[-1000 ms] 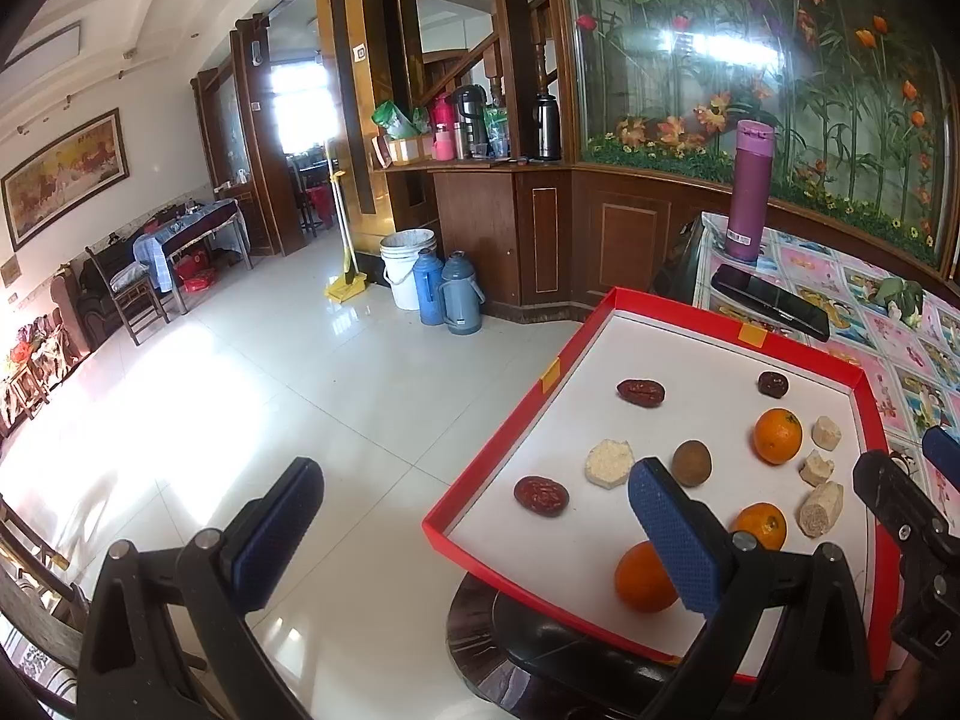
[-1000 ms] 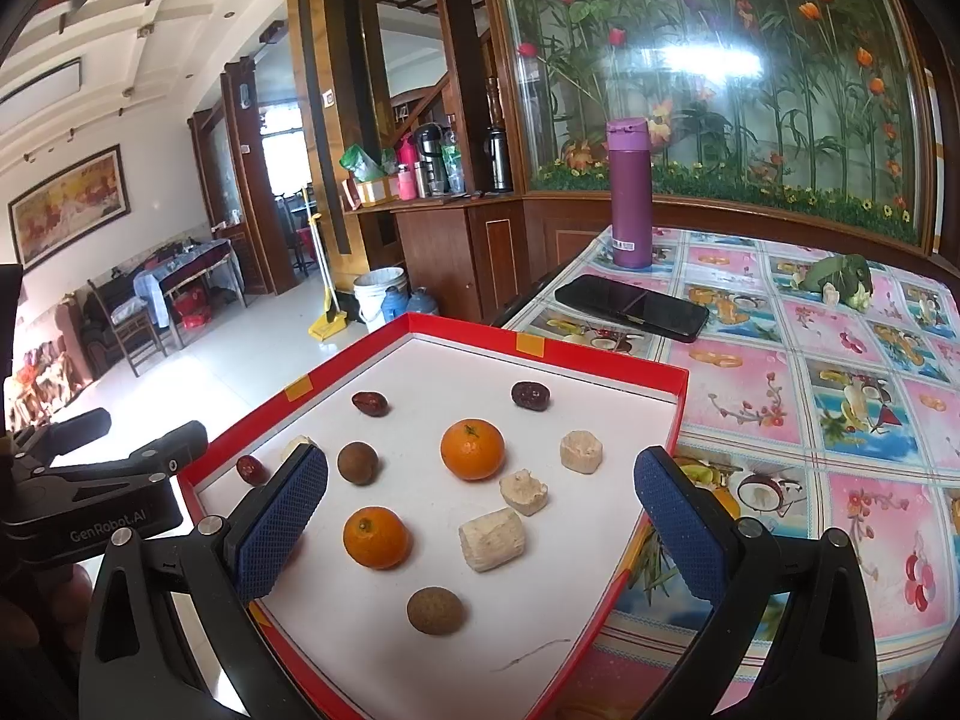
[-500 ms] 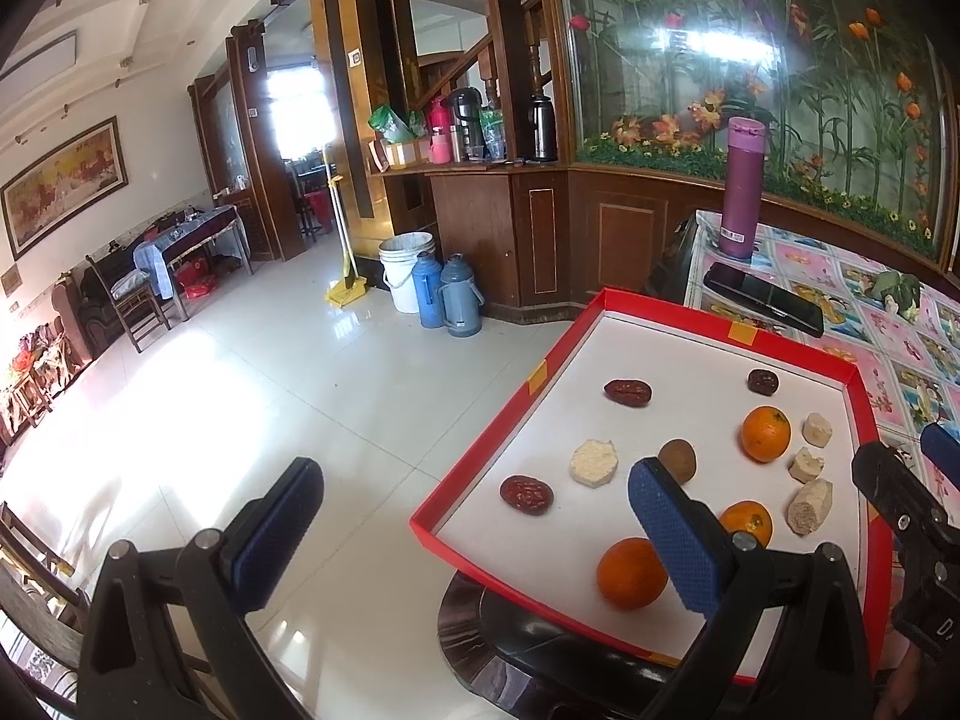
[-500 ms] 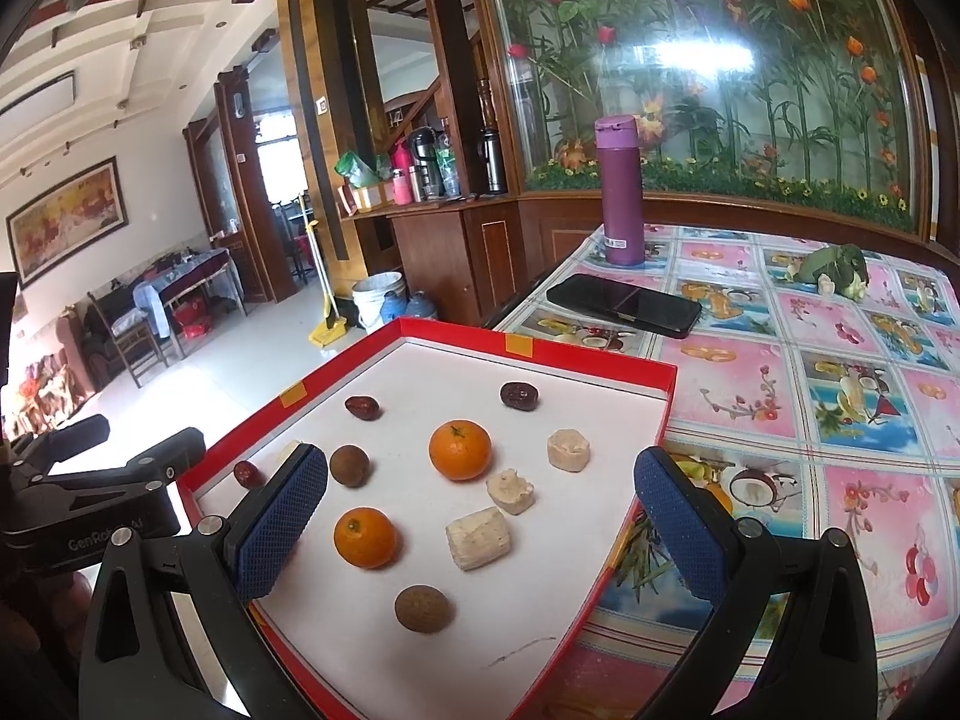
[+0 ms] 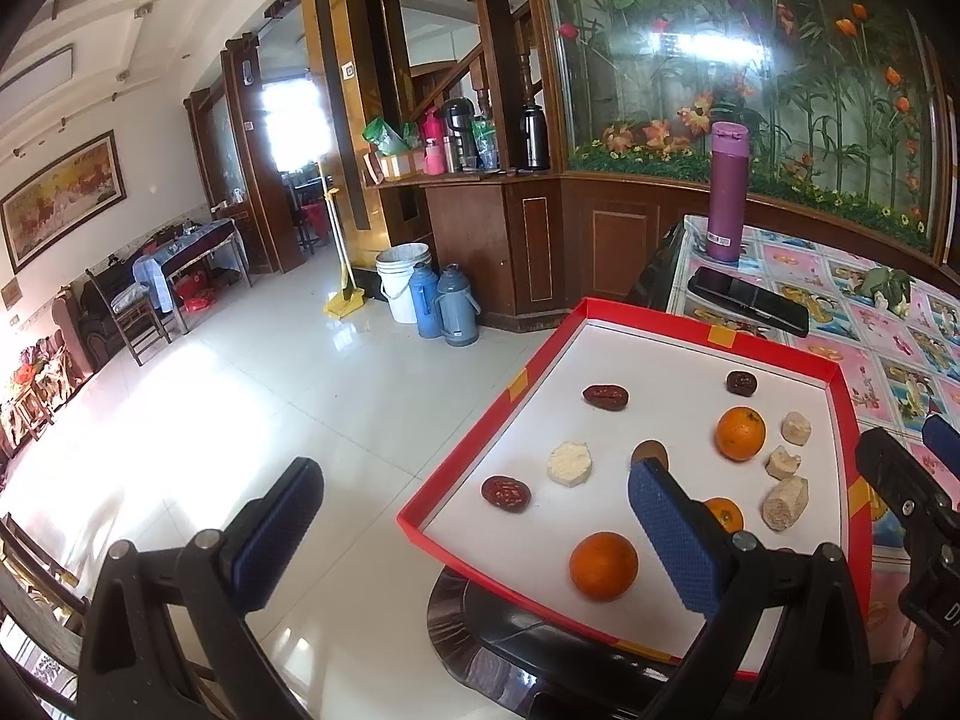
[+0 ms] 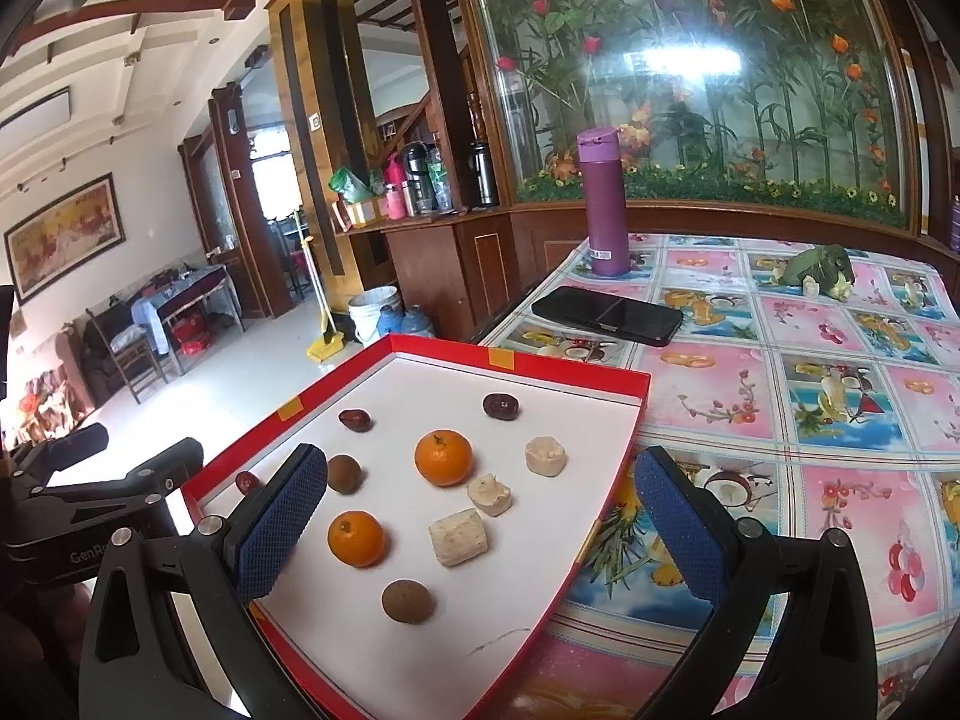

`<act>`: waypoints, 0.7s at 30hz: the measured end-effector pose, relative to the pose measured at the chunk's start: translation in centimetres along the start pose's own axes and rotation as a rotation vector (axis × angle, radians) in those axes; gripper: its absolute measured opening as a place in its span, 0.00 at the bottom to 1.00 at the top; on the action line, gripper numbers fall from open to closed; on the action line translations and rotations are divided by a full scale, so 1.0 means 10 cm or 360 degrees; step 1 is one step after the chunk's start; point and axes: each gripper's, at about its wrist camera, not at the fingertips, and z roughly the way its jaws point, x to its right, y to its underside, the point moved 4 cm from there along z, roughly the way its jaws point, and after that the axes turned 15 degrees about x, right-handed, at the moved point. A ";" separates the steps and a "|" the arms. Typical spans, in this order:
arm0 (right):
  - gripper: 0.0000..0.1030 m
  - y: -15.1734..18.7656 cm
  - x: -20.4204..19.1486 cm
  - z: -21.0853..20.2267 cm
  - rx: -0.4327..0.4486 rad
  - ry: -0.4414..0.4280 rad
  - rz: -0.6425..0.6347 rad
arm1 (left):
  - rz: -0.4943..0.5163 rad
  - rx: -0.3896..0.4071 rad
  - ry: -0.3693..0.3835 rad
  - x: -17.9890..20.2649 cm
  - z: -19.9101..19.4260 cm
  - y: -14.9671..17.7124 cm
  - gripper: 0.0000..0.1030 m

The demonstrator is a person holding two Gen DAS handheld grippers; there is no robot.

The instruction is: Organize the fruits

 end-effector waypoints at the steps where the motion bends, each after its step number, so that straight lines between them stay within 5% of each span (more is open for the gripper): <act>1: 1.00 0.00 0.00 0.00 0.0000 0.0001 0.0003 | 0.0001 0.0000 0.0002 0.01 0.00 0.00 1.00; 21: 1.00 0.00 -0.04 0.07 -0.0023 -0.0014 -0.0008 | -0.0038 -0.0011 -0.0004 -0.08 0.04 0.00 1.00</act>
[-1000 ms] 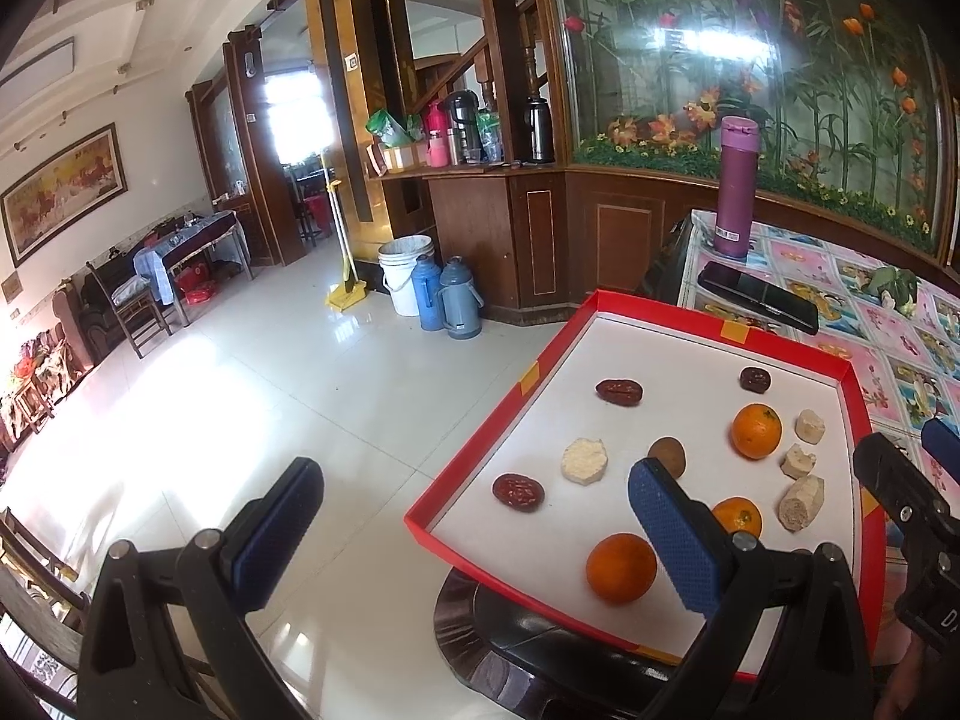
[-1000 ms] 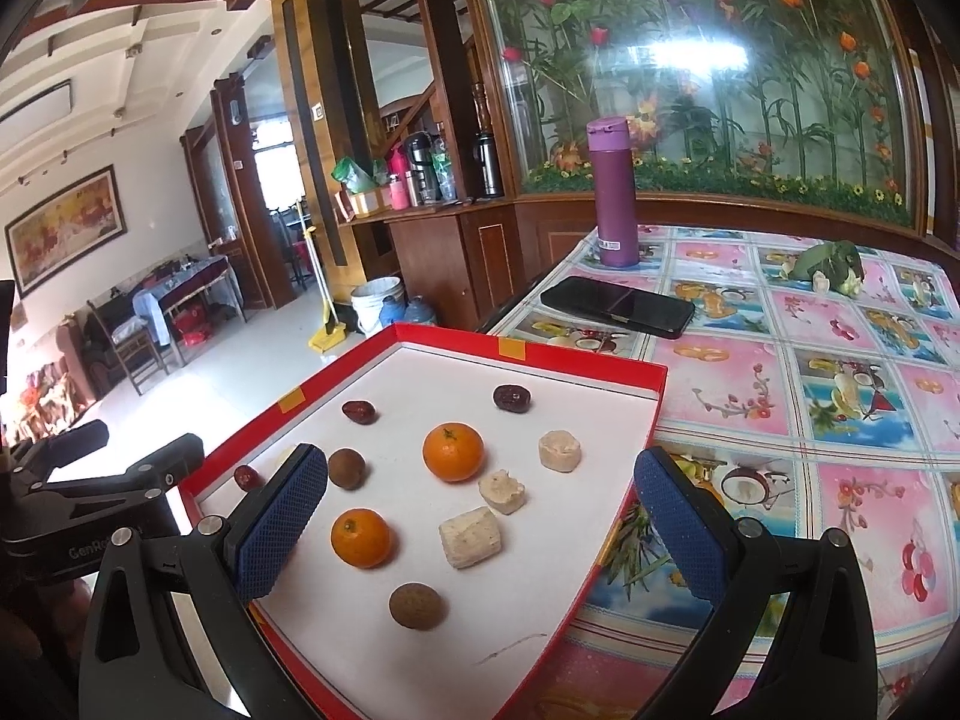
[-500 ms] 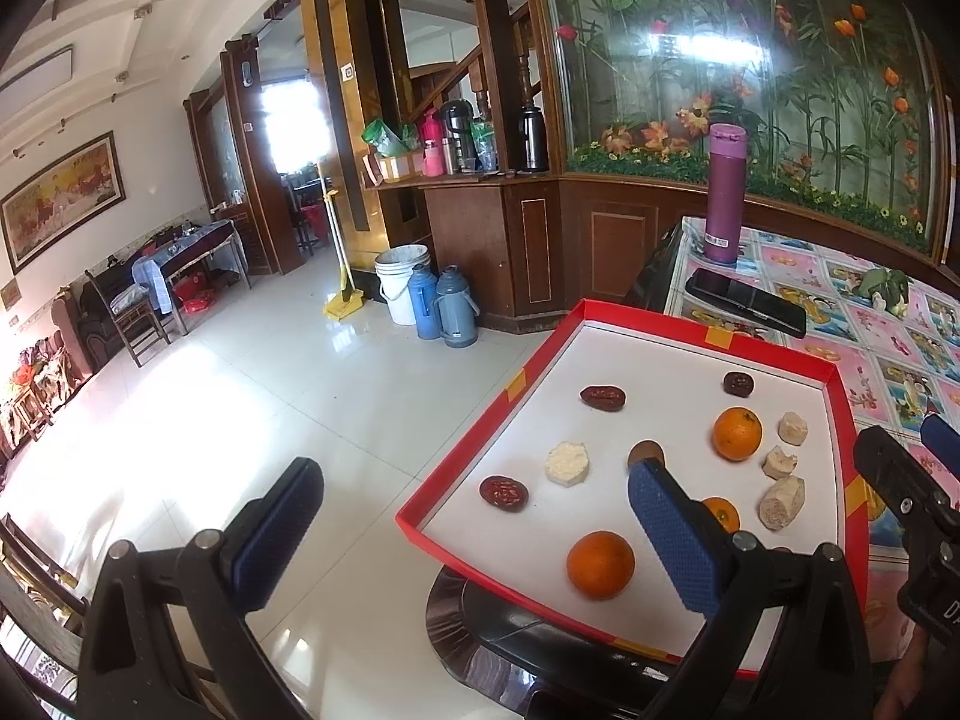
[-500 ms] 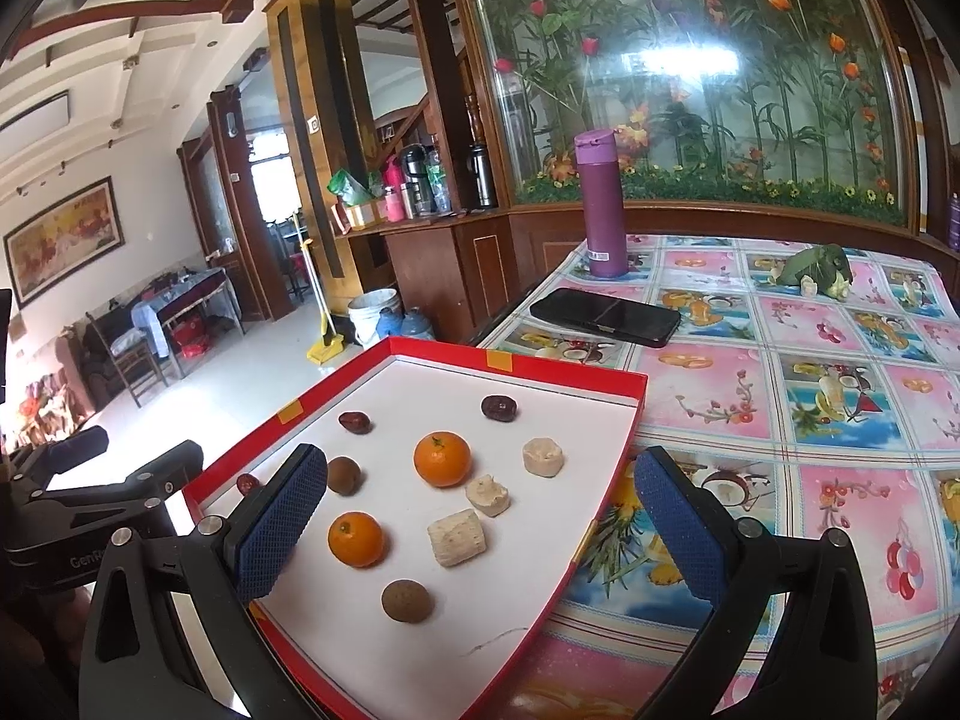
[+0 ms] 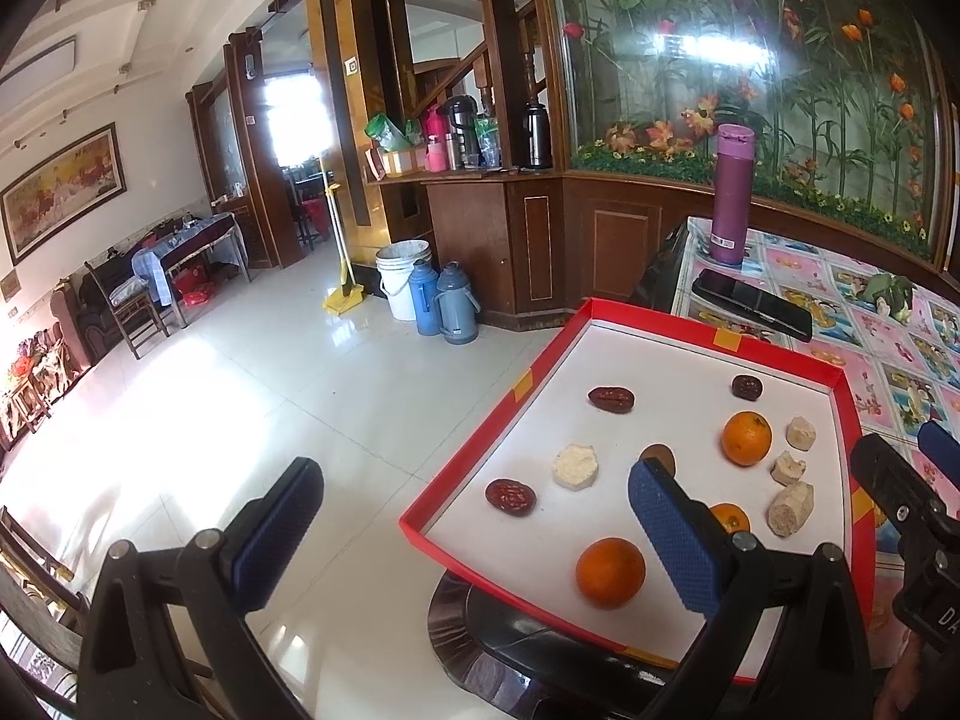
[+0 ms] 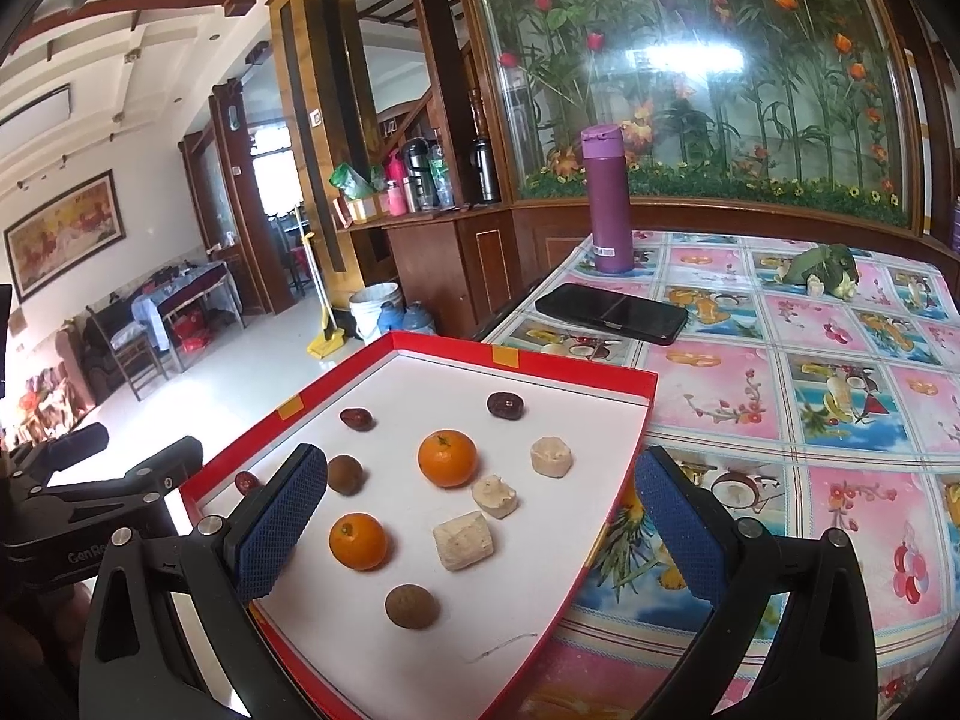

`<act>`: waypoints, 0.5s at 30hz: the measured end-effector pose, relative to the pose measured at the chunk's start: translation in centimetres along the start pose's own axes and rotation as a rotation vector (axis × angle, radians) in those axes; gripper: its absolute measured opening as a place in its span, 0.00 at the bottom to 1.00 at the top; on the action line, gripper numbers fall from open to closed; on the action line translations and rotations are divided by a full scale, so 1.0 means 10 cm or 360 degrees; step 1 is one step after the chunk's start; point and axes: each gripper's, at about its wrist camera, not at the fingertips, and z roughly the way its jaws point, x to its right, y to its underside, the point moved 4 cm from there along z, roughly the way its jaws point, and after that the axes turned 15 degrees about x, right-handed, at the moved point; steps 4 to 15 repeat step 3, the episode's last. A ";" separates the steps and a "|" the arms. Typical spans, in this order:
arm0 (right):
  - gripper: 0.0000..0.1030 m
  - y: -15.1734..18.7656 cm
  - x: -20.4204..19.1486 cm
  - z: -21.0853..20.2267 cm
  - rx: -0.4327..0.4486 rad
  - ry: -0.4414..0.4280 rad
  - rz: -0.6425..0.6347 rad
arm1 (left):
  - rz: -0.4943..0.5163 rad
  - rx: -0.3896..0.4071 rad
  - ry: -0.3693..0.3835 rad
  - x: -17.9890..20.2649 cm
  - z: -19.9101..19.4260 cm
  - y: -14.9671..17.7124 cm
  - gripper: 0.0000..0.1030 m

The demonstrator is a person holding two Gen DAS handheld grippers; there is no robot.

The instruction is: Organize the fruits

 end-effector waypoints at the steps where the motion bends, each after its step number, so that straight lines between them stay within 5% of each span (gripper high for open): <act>1: 1.00 0.00 0.00 0.01 -0.0002 -0.0003 0.0001 | -0.0003 0.0000 -0.0006 -0.01 0.00 0.00 1.00; 15: 1.00 0.00 0.01 0.01 -0.0004 -0.0009 0.0002 | 0.0000 -0.0002 -0.0017 0.00 0.01 -0.01 1.00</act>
